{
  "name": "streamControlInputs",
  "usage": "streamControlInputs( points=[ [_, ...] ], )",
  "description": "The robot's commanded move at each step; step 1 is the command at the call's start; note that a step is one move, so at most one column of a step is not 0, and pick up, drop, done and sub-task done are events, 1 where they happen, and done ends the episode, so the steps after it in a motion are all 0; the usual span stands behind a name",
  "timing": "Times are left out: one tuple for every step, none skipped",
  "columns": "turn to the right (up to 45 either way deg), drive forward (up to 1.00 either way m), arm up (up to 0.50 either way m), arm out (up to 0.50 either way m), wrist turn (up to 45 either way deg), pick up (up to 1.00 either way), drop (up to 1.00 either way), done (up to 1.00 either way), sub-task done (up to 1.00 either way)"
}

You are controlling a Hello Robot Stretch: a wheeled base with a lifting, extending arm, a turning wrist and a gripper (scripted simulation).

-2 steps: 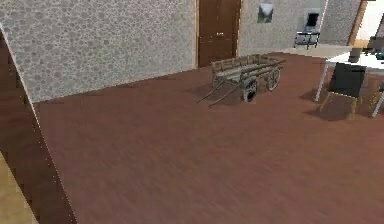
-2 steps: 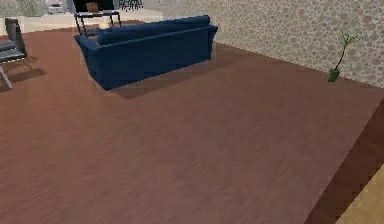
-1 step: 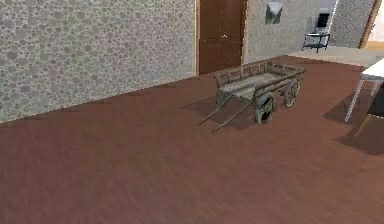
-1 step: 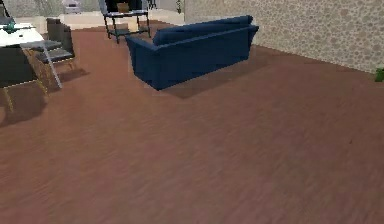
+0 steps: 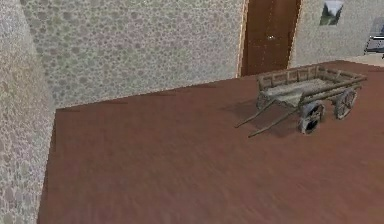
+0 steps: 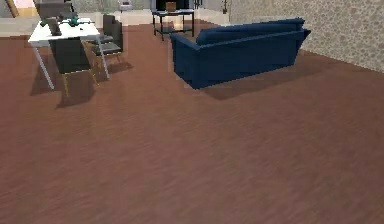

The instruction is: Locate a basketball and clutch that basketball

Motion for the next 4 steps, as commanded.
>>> streamControlInputs(
  points=[
    [-3.0,0.0,0.0,0.0,0.0,0.0,0.0,0.0,0.0],
    [0.0,1.0,0.0,0.0,0.0,0.0,0.0,0.0,0.0],
    [0.0,1.0,0.0,0.0,0.0,0.0,0.0,0.0,0.0],
    [0.0,0.35,0.0,0.0,0.0,0.0,0.0,0.0,0.0]
  ],
)
